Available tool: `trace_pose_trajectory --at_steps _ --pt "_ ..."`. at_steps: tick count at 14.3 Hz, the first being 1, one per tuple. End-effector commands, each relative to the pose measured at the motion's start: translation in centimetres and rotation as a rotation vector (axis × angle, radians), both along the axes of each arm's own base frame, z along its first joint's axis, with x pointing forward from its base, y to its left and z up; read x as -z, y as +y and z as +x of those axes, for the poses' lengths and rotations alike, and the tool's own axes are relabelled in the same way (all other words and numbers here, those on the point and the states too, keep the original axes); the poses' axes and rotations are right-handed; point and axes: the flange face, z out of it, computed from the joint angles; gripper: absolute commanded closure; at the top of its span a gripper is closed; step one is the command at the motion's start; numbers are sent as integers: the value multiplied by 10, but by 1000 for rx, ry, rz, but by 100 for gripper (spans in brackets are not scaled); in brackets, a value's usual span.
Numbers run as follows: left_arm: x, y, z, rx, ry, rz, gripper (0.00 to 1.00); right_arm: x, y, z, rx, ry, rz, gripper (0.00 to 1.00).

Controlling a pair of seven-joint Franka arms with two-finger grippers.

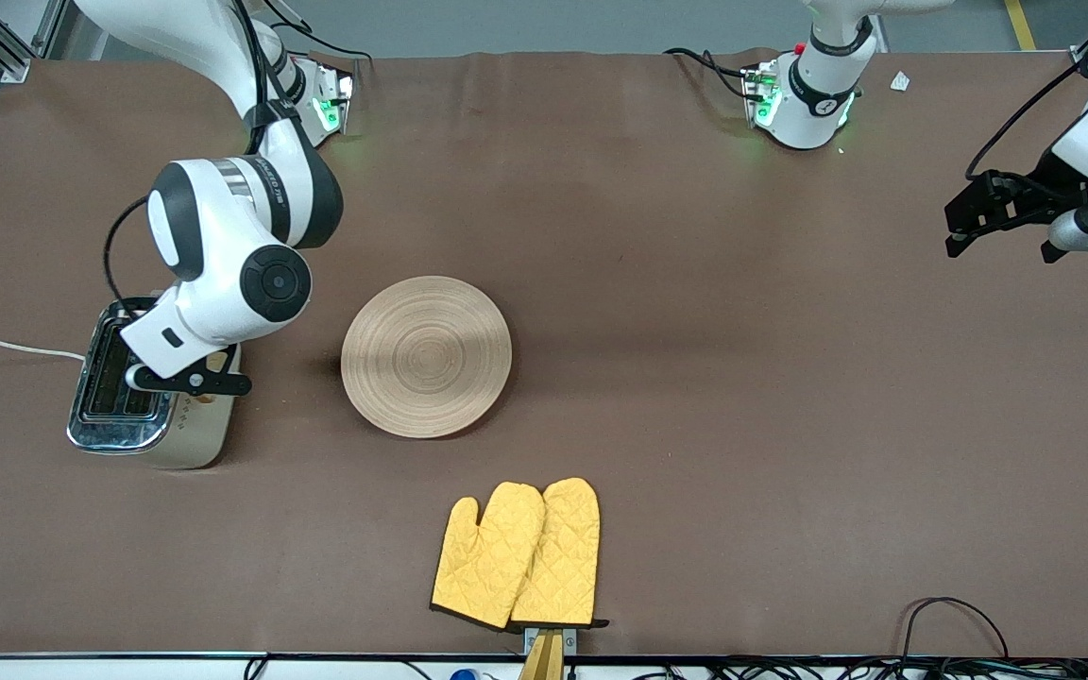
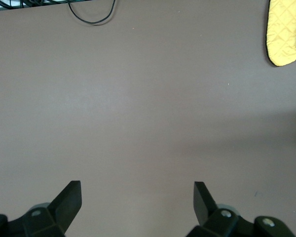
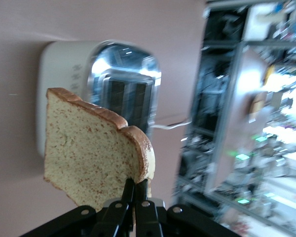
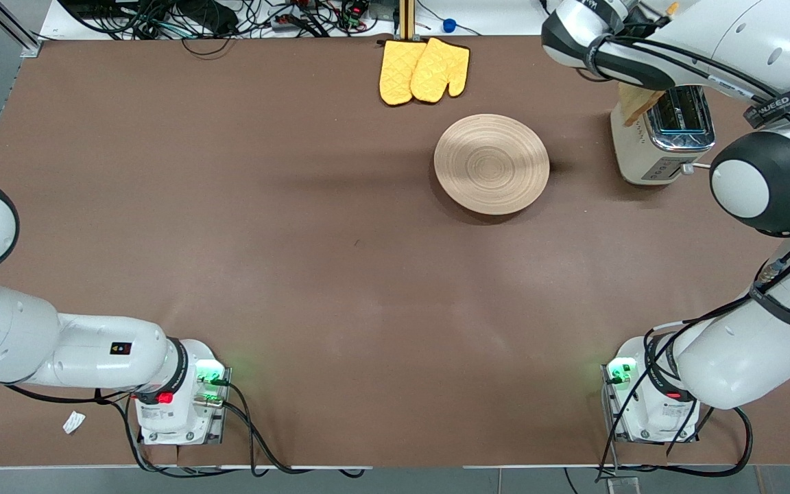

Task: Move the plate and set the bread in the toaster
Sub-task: 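Lift the bread with the right gripper and carry it over the toaster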

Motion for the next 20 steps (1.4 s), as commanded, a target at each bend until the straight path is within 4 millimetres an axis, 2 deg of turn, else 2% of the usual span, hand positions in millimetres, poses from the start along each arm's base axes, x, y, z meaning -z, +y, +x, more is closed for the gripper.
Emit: trace_pose_trajectory --at_steps 1,3,7,11,13,15,17,18,19,20 --pt "-3 2 2 14 -5 4 0 -14 -32 13 -54 34 -124 100" --pt "-1 1 4 14 -1 -5 0 -12 -52 17 -33 46 -126 100" --pt "2 1 6 13 2 -7 0 11 -65 19 -9 101 -130 100" --pt "4 2 6 12 6 -10 0 31 -63 22 -14 133 -135 100" --pt "4 1 7 12 6 -10 0 45 -62 25 -12 143 -133 100" --pt "3 0 7 13 3 -10 0 68 -62 27 17 127 -134 99" --pt "3 1 7 13 3 -10 0 81 -63 28 21 124 -139 99" --pt "3 1 7 13 3 -9 0 87 -67 32 16 122 -130 96" --pt "3 2 7 12 3 -9 0 92 -78 36 25 117 -109 62" --pt "4 3 8 10 4 -9 0 93 -83 37 39 116 -89 12"
